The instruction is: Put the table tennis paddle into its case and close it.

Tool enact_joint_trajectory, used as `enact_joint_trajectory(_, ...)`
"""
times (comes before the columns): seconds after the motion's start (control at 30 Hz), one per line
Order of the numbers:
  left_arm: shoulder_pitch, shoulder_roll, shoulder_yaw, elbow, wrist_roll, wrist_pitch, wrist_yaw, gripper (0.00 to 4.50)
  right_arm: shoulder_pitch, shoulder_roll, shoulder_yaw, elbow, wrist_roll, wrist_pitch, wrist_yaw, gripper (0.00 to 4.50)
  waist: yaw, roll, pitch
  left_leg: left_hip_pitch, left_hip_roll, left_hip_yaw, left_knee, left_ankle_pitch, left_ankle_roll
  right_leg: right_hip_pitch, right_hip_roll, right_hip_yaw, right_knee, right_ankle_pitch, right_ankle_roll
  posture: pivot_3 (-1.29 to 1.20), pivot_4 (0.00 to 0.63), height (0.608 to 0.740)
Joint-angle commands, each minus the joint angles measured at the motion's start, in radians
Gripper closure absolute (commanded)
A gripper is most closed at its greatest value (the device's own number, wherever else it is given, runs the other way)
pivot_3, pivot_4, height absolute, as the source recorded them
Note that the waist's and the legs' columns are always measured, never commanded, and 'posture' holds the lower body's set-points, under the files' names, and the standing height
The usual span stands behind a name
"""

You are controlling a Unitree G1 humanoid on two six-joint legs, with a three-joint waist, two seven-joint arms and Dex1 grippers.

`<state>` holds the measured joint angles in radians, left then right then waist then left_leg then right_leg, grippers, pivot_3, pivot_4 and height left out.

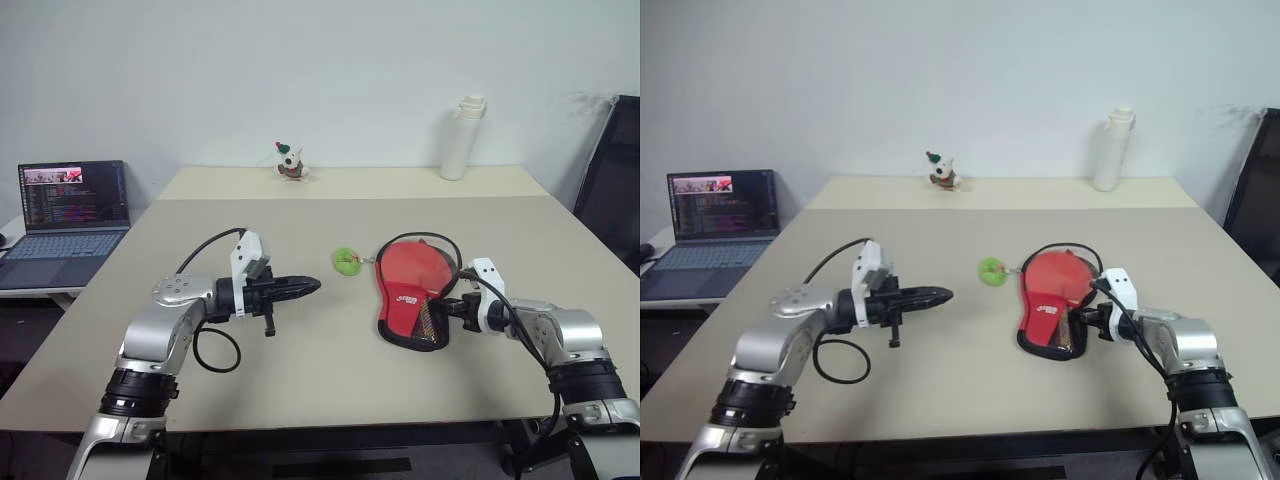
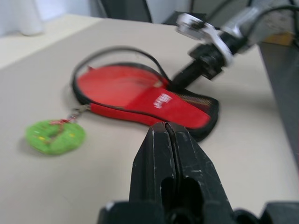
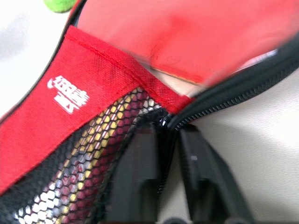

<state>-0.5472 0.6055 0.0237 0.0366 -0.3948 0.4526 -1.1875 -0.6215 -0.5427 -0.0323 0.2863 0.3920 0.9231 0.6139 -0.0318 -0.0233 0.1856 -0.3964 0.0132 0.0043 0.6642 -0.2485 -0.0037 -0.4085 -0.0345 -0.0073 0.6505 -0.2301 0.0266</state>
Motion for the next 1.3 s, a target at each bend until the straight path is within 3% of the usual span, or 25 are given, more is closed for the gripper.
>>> enact_joint_trajectory(0.03,0.012,0.028,-0.001,-0.058,-0.031,0.011,-0.018,4.5,-0.04,0.016,0.032,0.025,-0.006,-0.007,0.055,4.48,-0.001,0.0,0.0,0.0,0.0,0.0,0.0,0.0,0.0,0.0,0.0,0.0,0.0,0.0,0.0,0.0,0.15,0.74)
enact_joint_trajectory(0.37,0.119,0.091,0.002,-0.145,-0.069,0.047,-0.045,4.5,-0.128,0.054,0.132,0.024,-0.006,-0.017,0.227,4.48,-0.01,0.0,0.0,-0.002,0.002,0.001,-0.002,0.0,0.0,-0.004,0.002,0.001,0.0,0.0,-0.001,0.0,0.15,0.74)
enact_joint_trajectory(0.67,0.191,0.121,0.007,-0.205,-0.097,0.062,-0.033,4.5,-0.077,0.054,0.142,-0.059,0.013,0.042,0.244,4.48,0.003,0.0,0.0,-0.004,0.0,0.0,-0.002,0.0,0.0,-0.005,0.0,0.0,0.0,0.0,-0.001,0.0,0.15,0.74)
enact_joint_trajectory(1.03,0.24,0.168,0.001,-0.212,-0.109,0.039,-0.086,4.5,0.207,0.069,-0.013,-0.527,0.153,0.417,0.053,4.48,0.006,0.0,0.0,-0.005,0.0,-0.002,-0.003,0.0,0.0,-0.005,-0.001,-0.002,-0.001,-0.001,-0.001,0.0,0.15,0.74)
enact_joint_trajectory(1.3,0.236,0.169,-0.02,-0.187,-0.098,0.015,-0.113,4.5,0.275,0.041,-0.051,-0.619,0.196,0.479,0.019,4.48,0.006,0.0,0.0,-0.004,0.0,-0.001,-0.003,0.0,0.0,-0.004,-0.001,-0.001,-0.002,-0.003,0.003,0.0,0.15,0.74)
